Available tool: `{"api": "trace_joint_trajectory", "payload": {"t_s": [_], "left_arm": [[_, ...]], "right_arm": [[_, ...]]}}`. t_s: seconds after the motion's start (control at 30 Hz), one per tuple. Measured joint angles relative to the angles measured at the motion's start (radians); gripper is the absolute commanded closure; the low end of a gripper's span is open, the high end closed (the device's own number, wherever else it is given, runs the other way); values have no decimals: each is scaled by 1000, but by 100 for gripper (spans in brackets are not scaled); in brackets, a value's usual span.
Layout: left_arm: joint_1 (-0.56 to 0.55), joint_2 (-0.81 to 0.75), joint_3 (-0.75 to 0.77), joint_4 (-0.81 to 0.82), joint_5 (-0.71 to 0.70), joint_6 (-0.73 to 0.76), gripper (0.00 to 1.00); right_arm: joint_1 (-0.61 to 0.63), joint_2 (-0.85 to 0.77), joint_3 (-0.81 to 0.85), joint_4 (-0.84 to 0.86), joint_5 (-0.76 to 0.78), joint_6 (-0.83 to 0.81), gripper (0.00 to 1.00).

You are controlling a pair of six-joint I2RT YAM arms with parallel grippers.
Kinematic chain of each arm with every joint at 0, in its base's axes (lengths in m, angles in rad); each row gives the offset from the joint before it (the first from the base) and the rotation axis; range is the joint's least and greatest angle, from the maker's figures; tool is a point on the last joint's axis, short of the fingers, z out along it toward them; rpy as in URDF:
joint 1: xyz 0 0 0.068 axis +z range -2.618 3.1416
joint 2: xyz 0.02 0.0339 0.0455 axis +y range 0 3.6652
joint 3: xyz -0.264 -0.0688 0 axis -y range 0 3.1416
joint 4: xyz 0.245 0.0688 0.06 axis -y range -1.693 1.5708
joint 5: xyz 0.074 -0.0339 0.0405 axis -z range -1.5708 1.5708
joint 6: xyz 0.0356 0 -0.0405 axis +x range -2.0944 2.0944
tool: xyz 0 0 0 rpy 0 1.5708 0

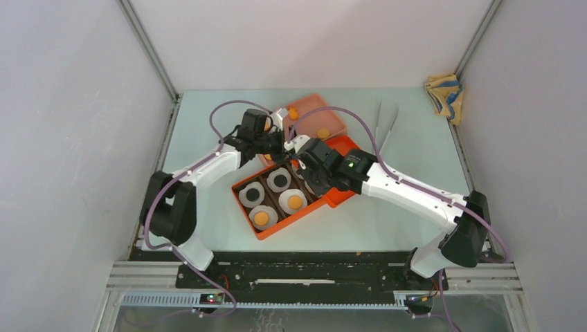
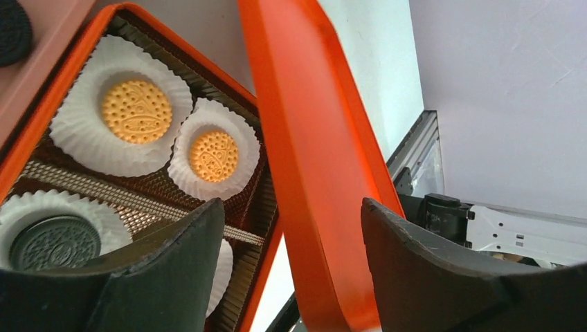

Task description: Pack the cookies

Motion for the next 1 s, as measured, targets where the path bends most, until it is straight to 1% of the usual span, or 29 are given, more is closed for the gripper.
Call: {"api": "trace_joint_trajectory", "payload": {"t_s": [0.13, 0.2, 0.23, 0.3, 0.33, 0.4, 0.47, 0.5, 0.53, 0.6, 0.63, 0.67, 0.83, 1.0], "left_arm": [[-13, 56, 0, 44, 42, -20, 24], [-21, 76, 0, 69, 55, -31, 28], [-25, 86, 0, 81, 63, -39, 35], [-32, 103, 0, 105, 75, -55, 58], [-36, 112, 0, 114, 80, -66, 67], [-42, 122, 0, 119, 79, -88, 80], [-43, 126, 3, 143, 94, -125, 86], [-42, 124, 8, 153, 99, -129, 89], [-45, 123, 8, 164, 96, -109, 90], [-50, 126, 8, 145, 72, -96, 92], [-50, 127, 8, 135, 69, -93, 92], [-50, 127, 8, 131, 71, -93, 92], [-51, 126, 8, 101, 57, -79, 92], [-51, 126, 19, 38, 44, -60, 92]], "right_arm": [[16, 4, 40, 5, -9, -26, 100], [18, 6, 51, 1, -15, -29, 100], [19, 7, 56, -3, -15, -29, 100], [19, 8, 59, -9, -13, -29, 100], [19, 10, 59, -12, -9, -30, 99], [24, 13, 59, -24, -7, -27, 88], [48, 18, 59, -42, 25, -29, 75], [62, 18, 58, -42, 42, -32, 66], [77, 18, 58, -27, 76, -38, 60], [108, 10, 58, 1, 143, -52, 55], [119, 8, 58, 9, 168, -55, 50], [135, 7, 58, 16, 205, -63, 49], [222, 20, 58, 20, 351, -80, 47], [283, 121, 51, 16, 443, -72, 47]]}}
